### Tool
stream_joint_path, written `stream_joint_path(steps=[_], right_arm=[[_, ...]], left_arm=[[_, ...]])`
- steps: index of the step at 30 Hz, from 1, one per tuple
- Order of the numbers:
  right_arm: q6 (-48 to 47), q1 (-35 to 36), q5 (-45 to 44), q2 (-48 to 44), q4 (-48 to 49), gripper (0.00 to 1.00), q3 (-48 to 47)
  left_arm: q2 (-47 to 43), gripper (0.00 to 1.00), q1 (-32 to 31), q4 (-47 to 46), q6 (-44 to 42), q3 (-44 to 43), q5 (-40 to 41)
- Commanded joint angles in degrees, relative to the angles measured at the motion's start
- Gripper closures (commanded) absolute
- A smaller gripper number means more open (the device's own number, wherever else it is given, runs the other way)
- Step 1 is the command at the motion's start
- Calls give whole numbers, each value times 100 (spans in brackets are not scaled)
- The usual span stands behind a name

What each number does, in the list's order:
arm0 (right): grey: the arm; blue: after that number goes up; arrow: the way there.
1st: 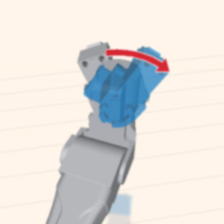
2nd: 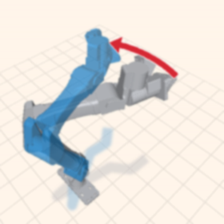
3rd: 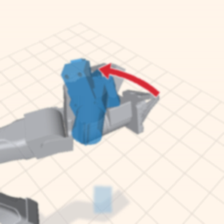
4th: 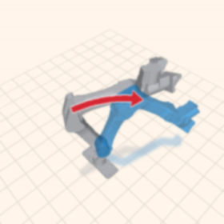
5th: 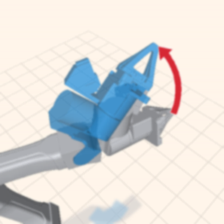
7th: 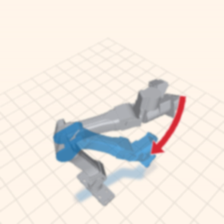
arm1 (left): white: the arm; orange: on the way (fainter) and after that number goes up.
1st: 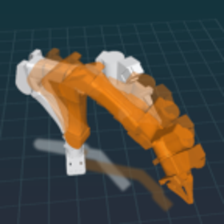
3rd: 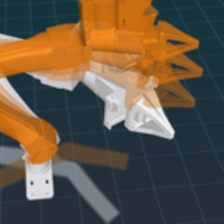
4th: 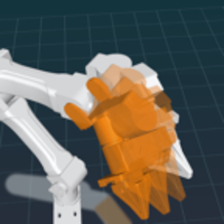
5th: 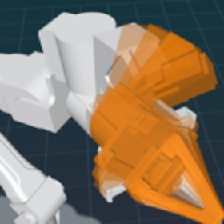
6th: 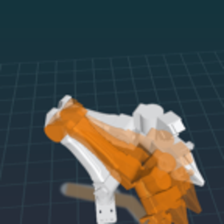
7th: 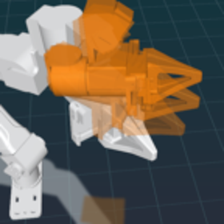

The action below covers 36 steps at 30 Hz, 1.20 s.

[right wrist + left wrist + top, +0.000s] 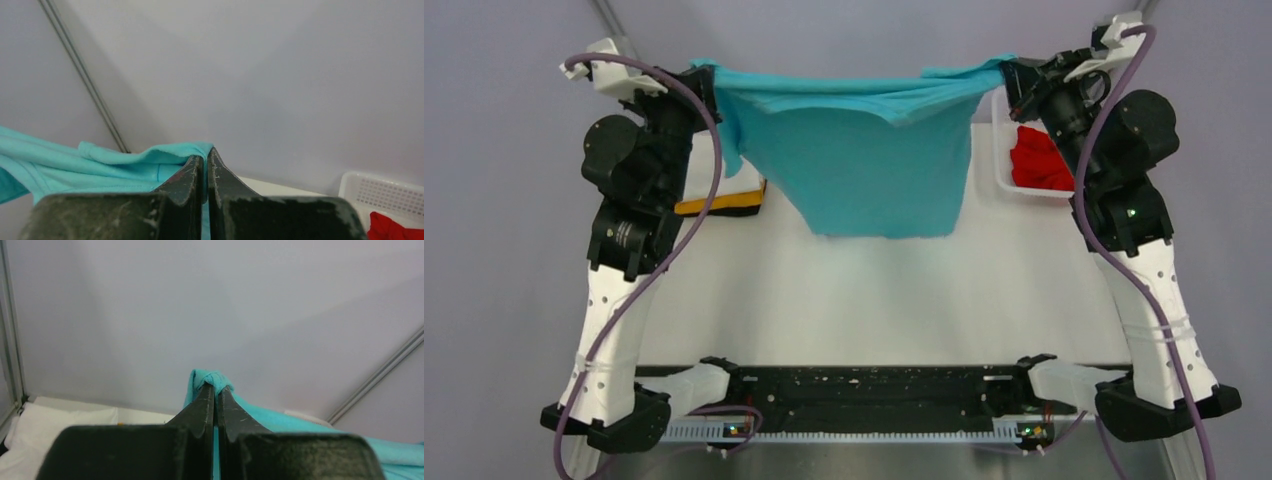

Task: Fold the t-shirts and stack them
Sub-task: Flatten out the tshirt

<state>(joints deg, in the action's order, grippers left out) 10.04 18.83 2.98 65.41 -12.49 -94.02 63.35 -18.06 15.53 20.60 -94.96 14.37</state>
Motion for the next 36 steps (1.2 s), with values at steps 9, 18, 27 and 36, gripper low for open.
stream_joint_path(steps=[9, 18, 27, 36], right_arm=[[-484, -170, -902, 1638, 827, 100, -1272], [-67, -546, -546, 2986, 1197, 100, -2952], [-260, -667, -525, 3030, 719, 100, -3708], [150, -672, -431, 458, 1351, 100, 1406]], left_arm=[[2597, 100, 55, -37, -1038, -2997, 1114], [4193, 100, 226, -1104, -1239, -4848, 1181], [3685, 100, 289, -1279, -1200, -4530, 794], [1107, 100, 277, -2006, -494, 1275, -161]])
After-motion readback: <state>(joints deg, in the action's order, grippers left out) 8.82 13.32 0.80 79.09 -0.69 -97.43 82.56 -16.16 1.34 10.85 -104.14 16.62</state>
